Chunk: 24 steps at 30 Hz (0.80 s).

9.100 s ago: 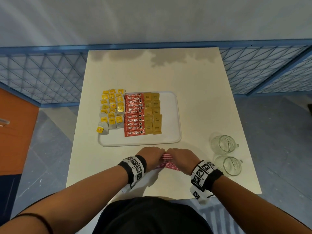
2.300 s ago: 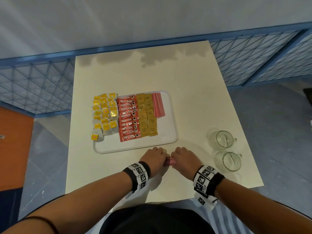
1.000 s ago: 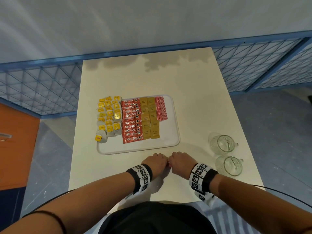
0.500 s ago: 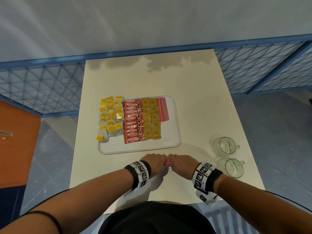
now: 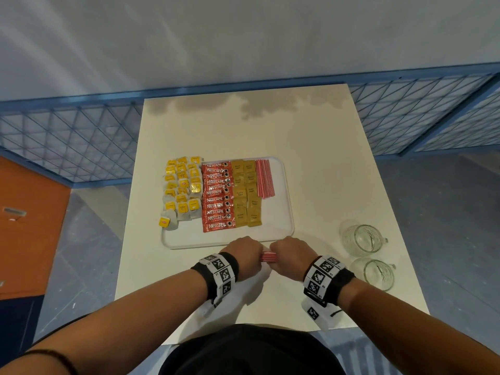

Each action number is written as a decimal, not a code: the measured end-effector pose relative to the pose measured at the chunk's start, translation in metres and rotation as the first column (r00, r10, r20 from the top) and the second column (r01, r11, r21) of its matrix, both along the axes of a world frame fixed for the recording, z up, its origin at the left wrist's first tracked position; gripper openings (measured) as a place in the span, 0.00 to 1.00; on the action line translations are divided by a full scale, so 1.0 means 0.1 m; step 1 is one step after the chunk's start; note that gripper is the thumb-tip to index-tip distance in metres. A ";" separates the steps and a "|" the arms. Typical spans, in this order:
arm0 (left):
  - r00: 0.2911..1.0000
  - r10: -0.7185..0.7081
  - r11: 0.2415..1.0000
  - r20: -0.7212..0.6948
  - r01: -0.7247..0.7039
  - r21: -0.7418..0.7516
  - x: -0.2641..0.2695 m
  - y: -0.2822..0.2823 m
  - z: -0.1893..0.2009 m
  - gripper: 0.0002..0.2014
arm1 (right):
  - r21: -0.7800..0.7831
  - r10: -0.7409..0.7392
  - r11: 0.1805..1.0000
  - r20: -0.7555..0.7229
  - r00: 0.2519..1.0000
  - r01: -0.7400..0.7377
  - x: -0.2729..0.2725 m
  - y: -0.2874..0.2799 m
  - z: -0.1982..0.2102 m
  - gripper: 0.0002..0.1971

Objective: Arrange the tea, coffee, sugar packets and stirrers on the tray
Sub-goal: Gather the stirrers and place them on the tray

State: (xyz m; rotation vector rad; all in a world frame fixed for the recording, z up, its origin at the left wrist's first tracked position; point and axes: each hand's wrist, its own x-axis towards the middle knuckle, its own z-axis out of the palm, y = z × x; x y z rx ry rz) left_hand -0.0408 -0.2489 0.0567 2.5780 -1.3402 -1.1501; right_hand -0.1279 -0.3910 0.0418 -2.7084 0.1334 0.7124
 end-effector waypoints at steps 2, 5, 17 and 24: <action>1.000 0.009 1.000 0.010 -0.009 0.008 0.02 0.00 0.06 0.13 | 0.020 0.001 1.000 0.002 1.000 -0.001 0.03 0.02 0.05 0.11; 1.000 -0.003 0.999 0.031 0.002 0.035 0.05 0.00 0.10 0.12 | 0.075 -0.004 0.997 0.006 1.000 0.003 0.05 0.06 0.10 0.12; 0.860 0.377 0.792 -0.343 -0.492 -0.362 0.48 0.27 0.14 0.13 | 0.255 -0.188 0.947 -0.047 0.981 0.194 0.22 -0.01 0.18 0.14; 0.173 0.347 0.298 -0.922 -0.952 -0.066 0.38 0.17 0.31 0.10 | 0.527 -0.417 0.765 -0.031 0.908 0.370 0.43 0.11 0.37 0.13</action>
